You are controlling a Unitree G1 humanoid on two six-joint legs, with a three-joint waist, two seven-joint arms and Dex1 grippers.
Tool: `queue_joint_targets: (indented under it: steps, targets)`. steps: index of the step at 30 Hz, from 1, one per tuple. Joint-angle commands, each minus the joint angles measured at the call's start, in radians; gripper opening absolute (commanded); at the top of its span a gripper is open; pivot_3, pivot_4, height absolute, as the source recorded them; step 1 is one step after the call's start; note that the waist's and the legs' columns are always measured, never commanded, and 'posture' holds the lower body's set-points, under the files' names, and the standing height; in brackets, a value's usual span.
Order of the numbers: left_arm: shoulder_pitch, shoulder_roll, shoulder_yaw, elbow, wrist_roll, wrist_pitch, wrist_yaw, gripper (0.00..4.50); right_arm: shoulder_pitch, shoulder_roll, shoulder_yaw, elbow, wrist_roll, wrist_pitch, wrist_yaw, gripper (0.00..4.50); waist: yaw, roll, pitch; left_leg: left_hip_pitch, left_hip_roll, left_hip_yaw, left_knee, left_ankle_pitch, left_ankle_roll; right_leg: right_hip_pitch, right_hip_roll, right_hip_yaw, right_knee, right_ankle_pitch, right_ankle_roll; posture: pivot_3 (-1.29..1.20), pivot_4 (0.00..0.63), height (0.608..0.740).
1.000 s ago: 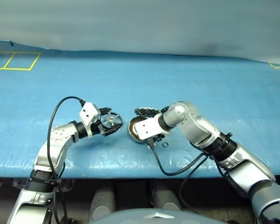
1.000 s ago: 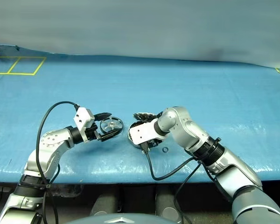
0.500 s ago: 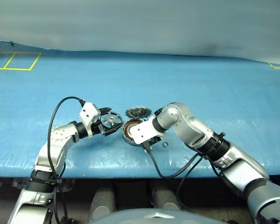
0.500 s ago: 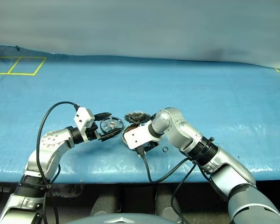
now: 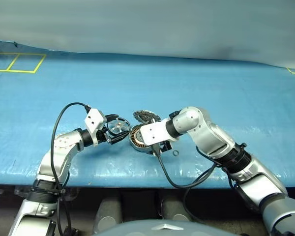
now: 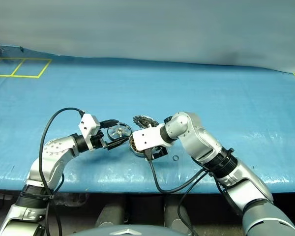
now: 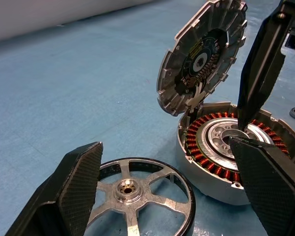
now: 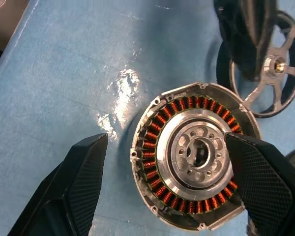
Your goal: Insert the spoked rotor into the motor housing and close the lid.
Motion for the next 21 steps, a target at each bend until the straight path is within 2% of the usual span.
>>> queue_joint_targets:
  steps: [1, 8, 13, 21]
  targets:
    - [-0.019, -0.003, -0.012, -0.02, -0.017, 0.007, -0.029, 4.5, 0.025, -0.021, -0.062, -0.084, 0.041, 0.039, -0.028, 4.0, 0.0, 0.0, 0.0, 0.0, 0.0, 0.0, 0.0, 0.0, 0.0, 0.0, 0.0, 0.0, 0.0, 0.0, 0.0, 0.0, 0.15, 0.74]
    - [-0.021, 0.003, -0.069, -0.017, -0.018, 0.044, -0.09, 4.5, 0.262, -0.025, -0.305, -0.242, 0.22, 0.164, -0.161, 4.0, 0.006, 0.0, 0.0, -0.001, -0.001, 0.0, 0.0, 0.0, 0.0, 0.0, -0.001, 0.0, -0.001, 0.0, 0.0, 0.0, 0.15, 0.74]
    - [-0.03, 0.012, -0.092, -0.022, -0.02, 0.048, -0.134, 4.5, 0.437, -0.027, -0.463, -0.299, 0.274, 0.185, -0.297, 4.0, 0.008, 0.0, 0.0, -0.001, -0.001, 0.0, 0.0, 0.0, 0.0, 0.0, -0.001, 0.0, -0.001, 0.0, 0.0, 0.0, 0.15, 0.74]
    - [-0.041, 0.034, -0.119, -0.054, -0.032, 0.045, -0.217, 4.5, 0.669, -0.014, -0.601, -0.303, 0.38, 0.2, -0.415, 4.0, 0.007, 0.0, 0.0, -0.001, -0.001, 0.001, 0.0, 0.0, 0.0, 0.0, -0.001, 0.001, -0.002, -0.001, 0.0, 0.0, 0.15, 0.74]
